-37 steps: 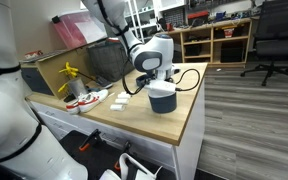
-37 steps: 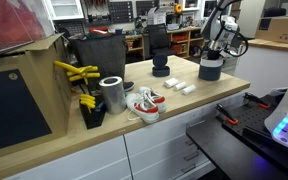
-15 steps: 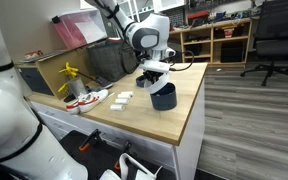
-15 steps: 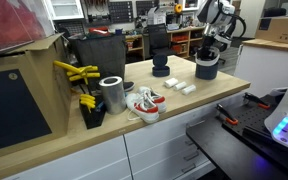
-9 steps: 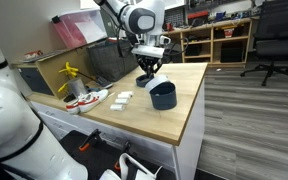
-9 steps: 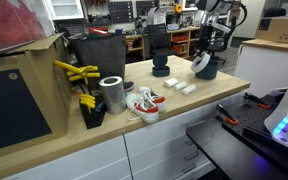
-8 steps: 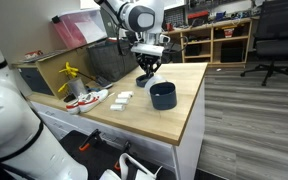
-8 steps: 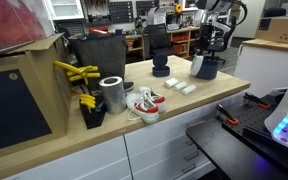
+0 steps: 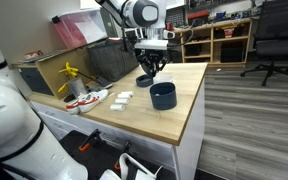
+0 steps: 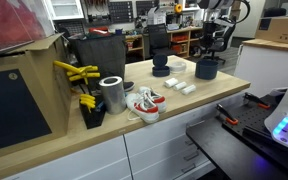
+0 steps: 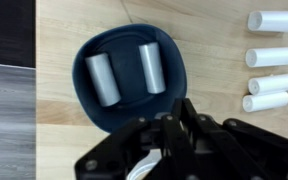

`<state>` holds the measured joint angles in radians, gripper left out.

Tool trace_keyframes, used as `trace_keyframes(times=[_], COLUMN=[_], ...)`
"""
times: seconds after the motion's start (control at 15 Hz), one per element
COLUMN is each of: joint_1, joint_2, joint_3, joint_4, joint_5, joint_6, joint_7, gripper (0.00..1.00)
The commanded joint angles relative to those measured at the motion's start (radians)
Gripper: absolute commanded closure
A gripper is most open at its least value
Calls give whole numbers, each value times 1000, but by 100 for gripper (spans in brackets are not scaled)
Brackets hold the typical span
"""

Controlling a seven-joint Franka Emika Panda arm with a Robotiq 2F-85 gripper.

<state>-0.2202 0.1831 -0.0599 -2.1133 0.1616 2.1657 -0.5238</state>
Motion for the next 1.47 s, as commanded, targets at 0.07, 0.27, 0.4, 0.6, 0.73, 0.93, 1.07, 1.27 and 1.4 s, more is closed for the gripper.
trace_keyframes(times=[0.07,0.27,0.4,0.6,0.73,0.93,1.07,1.27,1.4], joint_1=[16,17,15,8,3,-8,-15,-25,-28], joint_2=[44,95,142,217,258,300,312,319,312], joint_3=[-34,-39,-36,-25,-19,-4,6,22,27], joint_4=[48,65,78,105,121,145,158,165,159], joint_5=[-98,-138,-149,-139,-137,-128,-120,-112,-112], joint_6=[-32,-17,5,39,59,77,75,69,64], joint_7=[77,109,123,109,99,79,64,45,37], gripper=[99,96,69,47,34,10,0,0,0])
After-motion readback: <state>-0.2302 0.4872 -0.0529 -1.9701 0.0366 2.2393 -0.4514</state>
